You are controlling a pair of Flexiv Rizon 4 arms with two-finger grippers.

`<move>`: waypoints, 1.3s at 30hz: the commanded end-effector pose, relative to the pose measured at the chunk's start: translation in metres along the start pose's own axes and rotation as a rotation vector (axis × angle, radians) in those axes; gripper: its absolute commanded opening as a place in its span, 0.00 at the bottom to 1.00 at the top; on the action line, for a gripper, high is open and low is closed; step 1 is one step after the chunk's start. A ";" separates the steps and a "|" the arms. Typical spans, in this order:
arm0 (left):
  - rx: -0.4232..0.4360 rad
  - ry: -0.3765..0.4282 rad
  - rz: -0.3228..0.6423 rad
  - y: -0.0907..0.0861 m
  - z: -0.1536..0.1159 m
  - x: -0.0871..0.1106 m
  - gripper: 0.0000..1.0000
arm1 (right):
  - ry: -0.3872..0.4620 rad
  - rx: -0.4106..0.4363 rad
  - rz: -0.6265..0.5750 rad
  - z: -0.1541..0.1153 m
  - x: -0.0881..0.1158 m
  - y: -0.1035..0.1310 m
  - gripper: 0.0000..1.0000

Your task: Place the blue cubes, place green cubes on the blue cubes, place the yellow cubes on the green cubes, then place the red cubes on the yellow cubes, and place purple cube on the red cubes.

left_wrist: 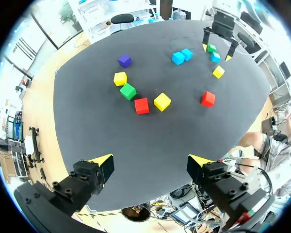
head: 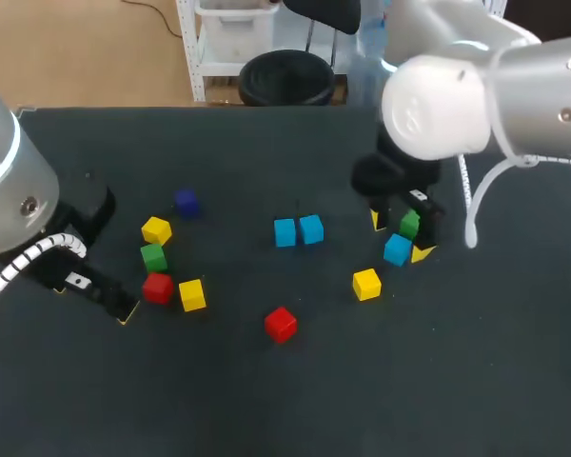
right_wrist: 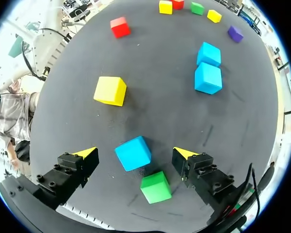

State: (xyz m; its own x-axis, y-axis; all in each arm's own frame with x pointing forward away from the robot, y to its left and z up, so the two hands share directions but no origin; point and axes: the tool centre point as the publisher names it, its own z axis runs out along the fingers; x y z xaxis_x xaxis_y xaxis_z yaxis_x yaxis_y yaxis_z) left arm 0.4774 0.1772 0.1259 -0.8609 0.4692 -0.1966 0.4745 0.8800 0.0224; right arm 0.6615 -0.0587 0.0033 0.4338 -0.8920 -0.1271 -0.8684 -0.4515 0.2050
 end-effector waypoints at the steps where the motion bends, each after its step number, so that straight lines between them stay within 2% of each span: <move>1: 0.003 0.000 0.002 0.001 0.001 0.000 1.00 | -0.002 -0.001 -0.001 0.000 0.001 -0.001 1.00; 6: 0.003 0.000 0.002 0.001 0.001 0.000 1.00 | -0.036 0.021 -0.065 -0.006 0.006 0.008 1.00; 12: 0.003 0.000 0.002 0.001 0.001 0.000 1.00 | -0.018 0.025 -0.132 -0.018 0.014 0.022 1.00; 16: 0.003 0.000 0.002 0.001 0.001 0.000 1.00 | 0.018 0.011 -0.159 -0.020 0.007 0.025 1.00; 25: 0.003 0.000 0.002 0.001 0.001 0.000 1.00 | 0.036 -0.015 -0.178 -0.002 -0.003 0.015 1.00; 39: 0.003 0.000 0.002 0.001 0.001 0.000 1.00 | 0.018 0.002 -0.211 0.006 -0.007 -0.002 1.00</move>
State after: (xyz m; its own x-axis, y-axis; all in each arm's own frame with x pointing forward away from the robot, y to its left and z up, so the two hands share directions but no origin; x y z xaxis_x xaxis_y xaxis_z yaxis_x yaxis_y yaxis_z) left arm 0.4774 0.1772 0.1259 -0.8609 0.4692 -0.1966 0.4745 0.8800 0.0224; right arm 0.6544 -0.0540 0.0014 0.6104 -0.7787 -0.1449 -0.7607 -0.6274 0.1664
